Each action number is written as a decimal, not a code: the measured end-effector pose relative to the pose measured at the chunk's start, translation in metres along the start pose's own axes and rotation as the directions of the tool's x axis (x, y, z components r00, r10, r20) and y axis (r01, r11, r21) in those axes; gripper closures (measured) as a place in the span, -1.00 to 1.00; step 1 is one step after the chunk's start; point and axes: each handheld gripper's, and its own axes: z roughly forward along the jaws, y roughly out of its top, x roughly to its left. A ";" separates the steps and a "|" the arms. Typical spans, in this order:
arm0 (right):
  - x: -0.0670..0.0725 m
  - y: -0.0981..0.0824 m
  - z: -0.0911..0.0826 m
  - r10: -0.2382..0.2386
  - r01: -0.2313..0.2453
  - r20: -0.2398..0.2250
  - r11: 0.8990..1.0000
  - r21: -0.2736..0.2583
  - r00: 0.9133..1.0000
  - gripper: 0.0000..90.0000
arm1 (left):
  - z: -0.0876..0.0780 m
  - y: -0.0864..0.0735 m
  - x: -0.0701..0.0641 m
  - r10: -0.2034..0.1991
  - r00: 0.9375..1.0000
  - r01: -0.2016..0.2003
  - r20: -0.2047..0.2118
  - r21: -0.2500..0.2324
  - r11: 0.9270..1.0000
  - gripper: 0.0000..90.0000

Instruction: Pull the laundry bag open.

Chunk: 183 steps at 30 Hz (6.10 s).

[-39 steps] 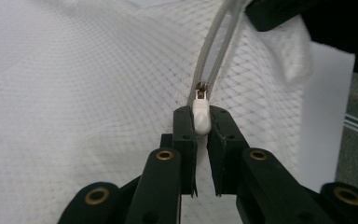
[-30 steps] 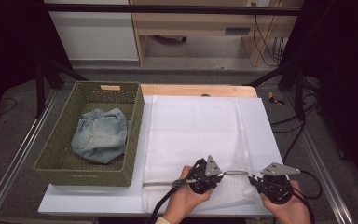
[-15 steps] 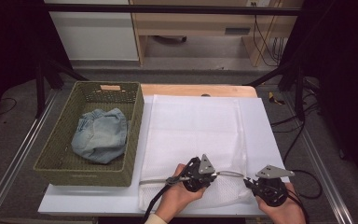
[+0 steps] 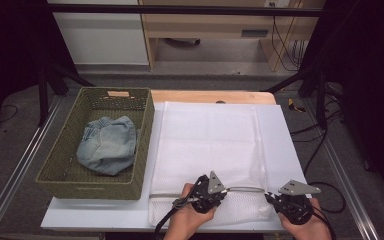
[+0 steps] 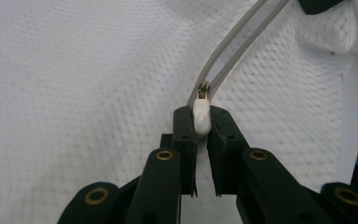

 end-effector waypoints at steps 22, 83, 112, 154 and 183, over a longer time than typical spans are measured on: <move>-0.003 -0.001 0.001 0.010 -0.010 -0.001 1.000 0.005 1.000 0.96 | -0.050 -0.039 0.030 -0.058 0.994 0.059 -0.094 0.003 0.998 0.81; 0.000 -0.002 0.001 0.016 -0.015 0.038 1.000 -0.016 0.999 0.96 | -0.077 -0.094 0.025 -0.298 0.879 0.264 -0.372 -0.138 0.954 0.81; -0.004 -0.004 -0.004 0.013 -0.012 0.074 1.000 -0.022 0.997 0.96 | -0.096 -0.121 0.026 -0.402 0.798 0.334 -0.449 -0.226 0.915 0.81; -0.008 -0.016 0.012 0.048 -0.049 0.021 0.998 0.027 0.999 0.93 | -0.102 -0.139 0.032 -0.450 0.763 0.383 -0.464 -0.237 0.893 0.81; -0.009 -0.010 -0.007 0.006 0.025 0.172 0.984 -0.174 0.985 -0.57 | -0.106 -0.121 0.009 -0.393 0.836 0.316 -0.384 -0.250 0.915 0.28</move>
